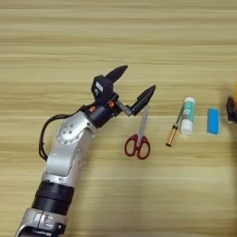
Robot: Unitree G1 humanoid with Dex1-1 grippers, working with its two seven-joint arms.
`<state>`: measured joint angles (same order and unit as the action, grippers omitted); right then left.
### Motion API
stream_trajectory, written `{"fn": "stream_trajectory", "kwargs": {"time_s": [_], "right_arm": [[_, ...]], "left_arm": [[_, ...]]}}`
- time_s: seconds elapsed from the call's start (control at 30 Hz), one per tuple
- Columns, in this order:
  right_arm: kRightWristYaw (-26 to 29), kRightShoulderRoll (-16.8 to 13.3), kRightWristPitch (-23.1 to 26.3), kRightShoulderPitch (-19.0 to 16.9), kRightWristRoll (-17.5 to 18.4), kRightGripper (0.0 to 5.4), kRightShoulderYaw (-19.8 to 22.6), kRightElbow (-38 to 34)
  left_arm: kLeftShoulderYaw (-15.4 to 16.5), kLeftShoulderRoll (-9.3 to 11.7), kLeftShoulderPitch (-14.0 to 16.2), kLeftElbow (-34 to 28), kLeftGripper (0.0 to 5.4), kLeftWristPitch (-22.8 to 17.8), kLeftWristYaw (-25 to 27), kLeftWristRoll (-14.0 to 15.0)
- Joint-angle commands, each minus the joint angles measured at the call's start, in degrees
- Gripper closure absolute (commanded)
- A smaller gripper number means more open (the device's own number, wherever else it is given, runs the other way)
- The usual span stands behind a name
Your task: Move the objects on the table
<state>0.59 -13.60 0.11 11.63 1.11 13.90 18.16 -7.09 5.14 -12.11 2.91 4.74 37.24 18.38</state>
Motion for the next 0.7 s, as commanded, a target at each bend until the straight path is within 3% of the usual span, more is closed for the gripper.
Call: {"fn": "stream_trajectory", "kwargs": {"time_s": [0.03,0.7], "right_arm": [[0.33,-0.79,-1.41,1.86,0.26,1.96,-0.17,2.0],[0.25,-1.61,3.51,2.49,-0.53,1.96,-1.97,6.1]], "left_arm": [[0.13,-0.33,-0.84,0.49,0.0,-0.08,-0.15,0.05],[0.36,-0.26,-0.96,0.65,0.0,0.21,-0.06,0.13]]}}
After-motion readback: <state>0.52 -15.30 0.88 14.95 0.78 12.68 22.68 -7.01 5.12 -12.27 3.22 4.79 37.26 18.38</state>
